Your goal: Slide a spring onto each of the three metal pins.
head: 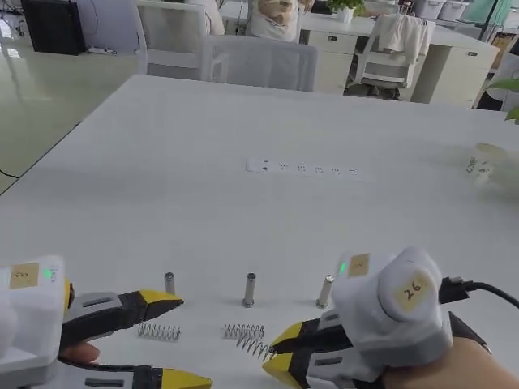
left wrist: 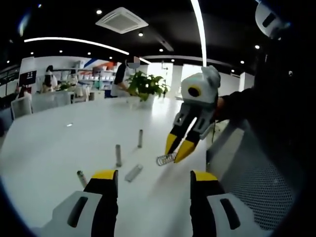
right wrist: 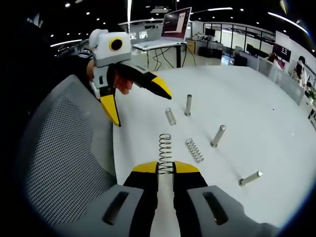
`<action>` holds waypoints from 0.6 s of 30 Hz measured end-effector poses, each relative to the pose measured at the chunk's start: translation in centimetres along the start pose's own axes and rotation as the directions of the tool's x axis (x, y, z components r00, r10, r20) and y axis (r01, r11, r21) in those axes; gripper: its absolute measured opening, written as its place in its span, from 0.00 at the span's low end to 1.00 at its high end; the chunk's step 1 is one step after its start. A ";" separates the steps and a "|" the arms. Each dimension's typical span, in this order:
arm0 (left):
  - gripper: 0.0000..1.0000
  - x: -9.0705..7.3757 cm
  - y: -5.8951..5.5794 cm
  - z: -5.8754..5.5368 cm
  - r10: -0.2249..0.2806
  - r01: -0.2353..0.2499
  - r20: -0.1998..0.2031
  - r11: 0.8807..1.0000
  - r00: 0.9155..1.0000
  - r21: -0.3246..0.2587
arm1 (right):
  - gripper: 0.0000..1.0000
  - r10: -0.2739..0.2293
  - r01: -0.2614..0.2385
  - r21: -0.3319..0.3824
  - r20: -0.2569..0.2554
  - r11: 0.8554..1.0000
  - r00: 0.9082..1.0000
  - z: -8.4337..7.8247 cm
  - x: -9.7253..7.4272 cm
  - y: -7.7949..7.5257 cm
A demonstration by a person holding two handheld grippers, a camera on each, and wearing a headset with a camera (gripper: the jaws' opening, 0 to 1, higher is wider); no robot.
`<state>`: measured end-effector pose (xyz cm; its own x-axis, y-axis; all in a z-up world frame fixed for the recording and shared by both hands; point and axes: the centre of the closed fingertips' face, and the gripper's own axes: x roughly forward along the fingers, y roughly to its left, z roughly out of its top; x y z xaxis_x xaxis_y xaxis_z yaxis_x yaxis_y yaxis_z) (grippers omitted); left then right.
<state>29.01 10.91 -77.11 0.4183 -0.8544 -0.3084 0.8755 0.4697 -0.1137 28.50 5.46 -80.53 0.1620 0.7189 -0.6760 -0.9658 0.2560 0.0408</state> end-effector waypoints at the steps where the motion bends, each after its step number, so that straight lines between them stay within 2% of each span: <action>1: 0.51 0.1 -0.1 -0.1 -0.007 0.007 -0.005 1.000 1.000 0.002 | 0.08 0.003 -0.003 -0.003 -0.001 1.000 1.000 0.0 0.0 0.1; 6: 0.40 0.4 -0.7 -0.3 -0.054 0.055 -0.021 0.998 0.998 0.012 | 0.08 0.022 -0.022 -0.035 0.004 0.999 1.000 0.3 0.2 0.7; 18: 0.27 1.4 -1.8 -0.7 -0.124 0.125 -0.036 0.992 0.992 0.028 | 0.08 0.048 -0.048 -0.072 0.006 0.996 0.999 0.7 0.5 1.6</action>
<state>27.82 9.00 -77.96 0.2974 -0.8973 -0.3261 0.9274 0.3527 -0.1249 27.14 6.66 -80.29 0.1162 0.7346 -0.6685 -0.9846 0.1738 0.0198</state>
